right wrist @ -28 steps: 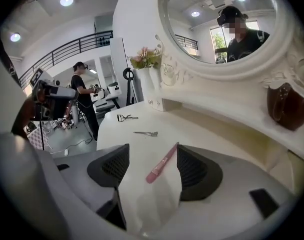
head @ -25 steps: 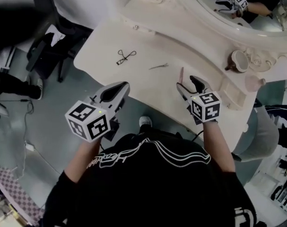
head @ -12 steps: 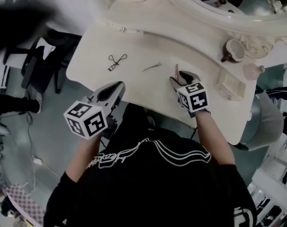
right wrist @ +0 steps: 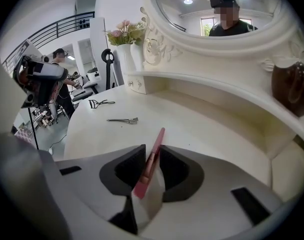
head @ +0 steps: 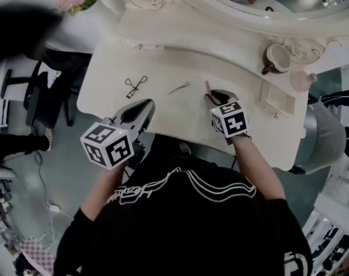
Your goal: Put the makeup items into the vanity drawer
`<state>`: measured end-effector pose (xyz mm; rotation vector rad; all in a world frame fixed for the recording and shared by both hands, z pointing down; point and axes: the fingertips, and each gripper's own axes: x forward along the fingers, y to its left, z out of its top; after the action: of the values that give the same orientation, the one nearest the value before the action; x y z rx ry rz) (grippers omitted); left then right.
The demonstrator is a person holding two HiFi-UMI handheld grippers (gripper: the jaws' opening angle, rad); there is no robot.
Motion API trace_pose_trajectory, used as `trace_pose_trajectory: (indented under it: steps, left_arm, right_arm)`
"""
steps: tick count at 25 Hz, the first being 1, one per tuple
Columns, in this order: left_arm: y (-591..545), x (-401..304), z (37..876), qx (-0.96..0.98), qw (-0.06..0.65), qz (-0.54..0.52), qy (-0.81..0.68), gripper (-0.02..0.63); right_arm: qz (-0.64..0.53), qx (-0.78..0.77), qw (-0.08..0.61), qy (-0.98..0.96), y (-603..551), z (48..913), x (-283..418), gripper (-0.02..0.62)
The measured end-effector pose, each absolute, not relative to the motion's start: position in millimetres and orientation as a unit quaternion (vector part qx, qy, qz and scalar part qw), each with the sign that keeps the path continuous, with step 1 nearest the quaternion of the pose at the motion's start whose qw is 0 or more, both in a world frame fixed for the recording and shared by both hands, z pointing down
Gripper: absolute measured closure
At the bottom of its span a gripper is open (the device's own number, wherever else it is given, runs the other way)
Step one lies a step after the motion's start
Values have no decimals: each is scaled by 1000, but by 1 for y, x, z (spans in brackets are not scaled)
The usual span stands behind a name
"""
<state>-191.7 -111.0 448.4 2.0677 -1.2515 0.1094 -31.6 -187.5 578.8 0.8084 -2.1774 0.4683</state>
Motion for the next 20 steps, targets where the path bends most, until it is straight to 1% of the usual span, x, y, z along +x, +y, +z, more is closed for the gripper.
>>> trace_pose_trajectory:
  steps: [5,12,20]
  left_arm:
    - [-118,-188,446,805,350,52,-476,578]
    - [-121,-178,445,810,350,61,-466,578]
    - [-124,-166,439,818,343,66,-457,578]
  right_arm:
    - [195,324,374,-847,-191,579,-29,528]
    - [206,321,374,-845,-187,577,-26,531]
    - [208,314,341,-861,-185,551,-13,531]
